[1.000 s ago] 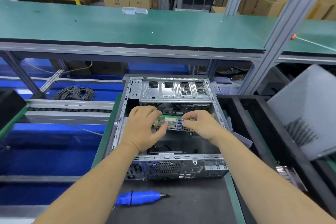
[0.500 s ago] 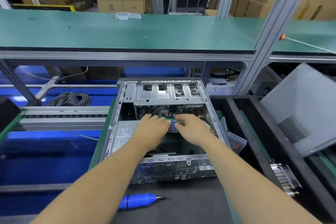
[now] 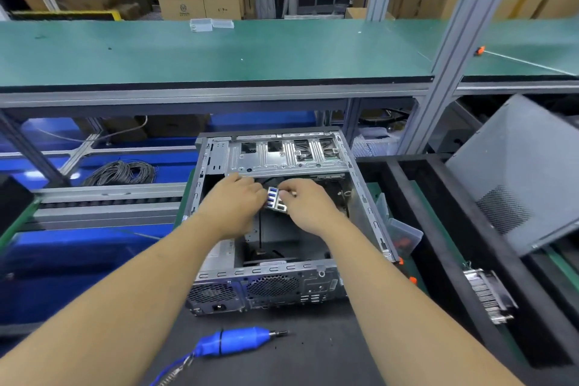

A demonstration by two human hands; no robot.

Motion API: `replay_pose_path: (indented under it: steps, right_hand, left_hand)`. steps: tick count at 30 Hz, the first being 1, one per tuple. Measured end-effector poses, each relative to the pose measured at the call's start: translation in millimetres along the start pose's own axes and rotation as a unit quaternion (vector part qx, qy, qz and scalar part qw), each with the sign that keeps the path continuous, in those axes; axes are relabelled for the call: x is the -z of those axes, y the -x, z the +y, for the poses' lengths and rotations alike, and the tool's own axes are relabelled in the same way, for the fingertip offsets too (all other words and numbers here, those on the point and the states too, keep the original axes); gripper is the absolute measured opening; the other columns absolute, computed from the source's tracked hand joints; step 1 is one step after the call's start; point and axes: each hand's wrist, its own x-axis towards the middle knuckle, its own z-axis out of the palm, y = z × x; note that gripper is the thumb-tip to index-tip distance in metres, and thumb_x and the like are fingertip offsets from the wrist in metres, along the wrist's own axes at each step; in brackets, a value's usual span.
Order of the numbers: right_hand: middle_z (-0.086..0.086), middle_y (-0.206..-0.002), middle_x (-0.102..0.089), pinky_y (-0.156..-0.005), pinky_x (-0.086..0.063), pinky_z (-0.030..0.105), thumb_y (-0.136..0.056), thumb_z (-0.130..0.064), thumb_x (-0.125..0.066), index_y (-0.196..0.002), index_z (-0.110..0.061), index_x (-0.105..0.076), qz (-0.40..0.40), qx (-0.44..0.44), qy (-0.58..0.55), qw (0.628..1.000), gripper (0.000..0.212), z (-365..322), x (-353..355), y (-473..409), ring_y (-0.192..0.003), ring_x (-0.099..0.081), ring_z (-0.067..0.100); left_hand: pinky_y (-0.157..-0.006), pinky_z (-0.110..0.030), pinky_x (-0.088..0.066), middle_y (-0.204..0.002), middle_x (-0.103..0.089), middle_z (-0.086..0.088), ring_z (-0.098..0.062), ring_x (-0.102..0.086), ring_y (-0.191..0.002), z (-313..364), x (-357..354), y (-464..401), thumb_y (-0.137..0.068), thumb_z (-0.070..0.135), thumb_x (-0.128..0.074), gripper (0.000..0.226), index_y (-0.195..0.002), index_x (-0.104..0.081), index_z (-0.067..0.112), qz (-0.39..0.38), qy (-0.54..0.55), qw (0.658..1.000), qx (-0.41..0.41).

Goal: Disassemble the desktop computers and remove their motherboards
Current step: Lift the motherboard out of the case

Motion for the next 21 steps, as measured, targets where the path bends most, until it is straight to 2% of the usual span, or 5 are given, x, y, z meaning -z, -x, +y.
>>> replay_pose_path:
  steps: [7, 13, 16, 19, 21]
  right_hand:
    - [-0.001, -0.054, -0.039, -0.051, -0.025, 0.032, -0.088, -0.043, -0.065, -0.059, -0.015, -0.043, -0.071, -0.012, 0.036, 0.997, 0.046, -22, -1, -9, -0.053, -0.035, 0.017]
    - [-0.008, -0.055, -0.040, -0.052, -0.031, 0.027, -0.088, -0.057, -0.061, -0.071, -0.017, -0.049, -0.069, -0.082, -0.050, 0.993, 0.046, -20, 37, -12, -0.048, -0.039, 0.011]
    - [0.003, -0.095, -0.059, -0.068, -0.041, 0.032, -0.086, -0.066, -0.060, -0.123, -0.008, -0.058, -0.021, -0.110, -0.110, 0.988, 0.069, -26, 63, -14, -0.083, -0.055, 0.022]
    - [0.008, -0.113, -0.059, -0.072, -0.040, 0.032, -0.081, -0.070, -0.063, -0.131, -0.007, -0.056, 0.006, -0.099, -0.121, 0.988, 0.081, -35, 85, -12, -0.097, -0.056, 0.024]
    - [0.005, -0.106, -0.062, -0.066, -0.040, 0.030, -0.079, -0.069, -0.067, -0.123, -0.005, -0.063, 0.003, -0.089, -0.119, 0.989, 0.078, -42, 100, -8, -0.083, -0.056, 0.020]
  left_hand:
    - [-0.107, -0.034, -0.031, -0.118, -0.063, 0.007, -0.019, -0.050, -0.117, -17, 15, 11, -0.089, 0.019, -0.050, 0.031, -0.116, -0.066, 0.022, -0.012, 0.037, 0.999, 0.004]
    - [-0.111, -0.048, -0.031, -0.133, -0.059, -0.007, -0.033, -0.051, -0.126, -5, 35, -1, -0.079, 0.018, -0.075, 0.051, -0.128, -0.062, 0.016, 0.194, 0.110, 0.970, 0.101]
    - [-0.115, -0.046, -0.025, -0.155, -0.036, -0.010, -0.033, -0.033, -0.140, 5, 50, -15, -0.078, 0.031, -0.082, 0.086, -0.151, -0.037, 0.023, 0.246, 0.227, 0.913, 0.233]
    - [-0.113, -0.033, -0.023, -0.160, -0.015, -0.004, -0.022, -0.021, -0.145, 15, 60, -27, -0.080, 0.026, -0.081, 0.105, -0.157, -0.010, 0.031, 0.258, 0.447, 0.803, 0.300]
    - [-0.112, -0.031, -0.029, -0.157, -0.017, -0.003, -0.023, -0.030, -0.142, 19, 65, -32, -0.082, 0.018, -0.078, 0.105, -0.157, -0.006, 0.032, 0.257, 0.593, 0.698, 0.308]
